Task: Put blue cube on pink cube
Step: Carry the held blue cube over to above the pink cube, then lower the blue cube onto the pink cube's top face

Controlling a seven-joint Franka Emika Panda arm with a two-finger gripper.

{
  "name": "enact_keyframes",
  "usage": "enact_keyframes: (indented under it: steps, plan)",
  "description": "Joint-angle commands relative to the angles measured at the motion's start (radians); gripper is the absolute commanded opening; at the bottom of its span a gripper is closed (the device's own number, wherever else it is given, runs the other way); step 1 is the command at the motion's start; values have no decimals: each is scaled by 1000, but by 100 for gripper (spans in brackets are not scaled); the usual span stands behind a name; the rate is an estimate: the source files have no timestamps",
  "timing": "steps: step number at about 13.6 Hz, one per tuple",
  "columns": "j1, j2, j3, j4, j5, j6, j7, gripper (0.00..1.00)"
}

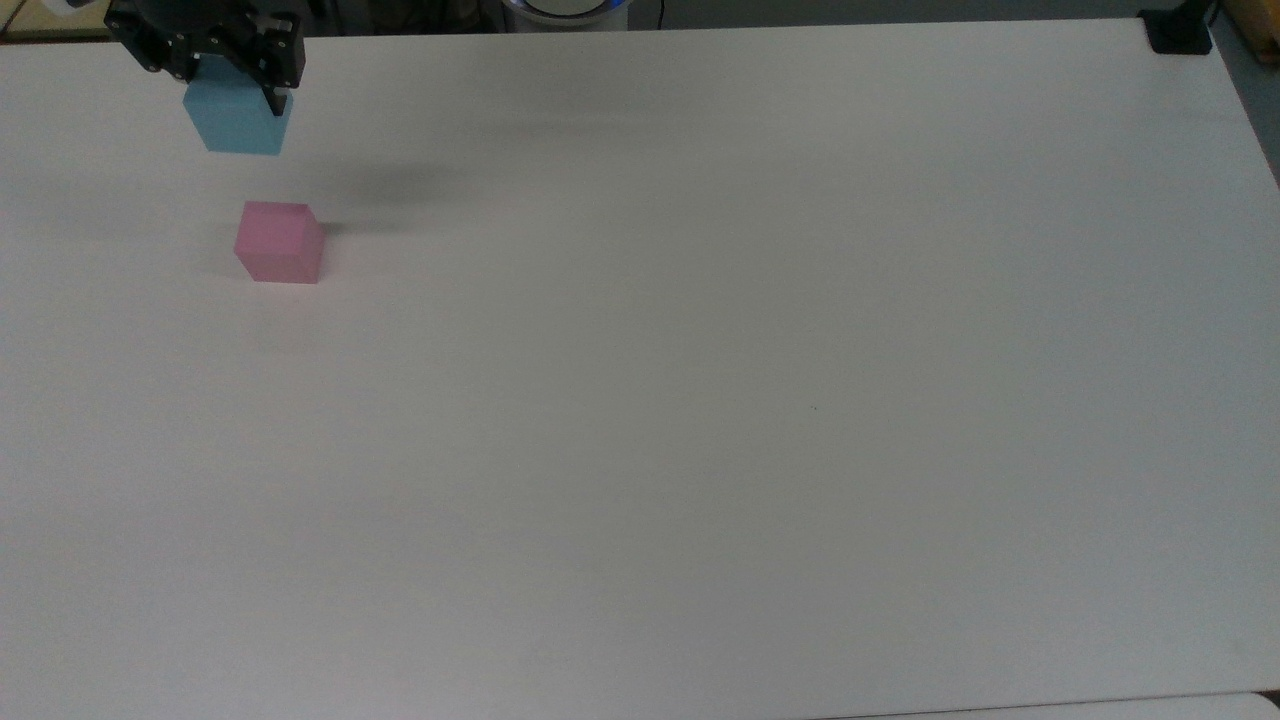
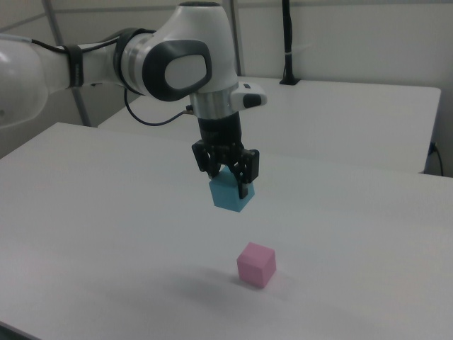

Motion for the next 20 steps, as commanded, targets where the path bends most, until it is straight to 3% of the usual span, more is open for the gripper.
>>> enact_keyframes:
  steps: [1,5,12,16,20]
  plan:
    - [-25,23,-3,-28,37,96,-24,18]
    - [-48,43,2,-157,37,261,-61,18]
    - [-50,137,6,-157,93,300,-63,21]
    - [-59,141,6,-159,101,298,-63,22]
    - [-70,143,6,-159,101,298,-63,29]
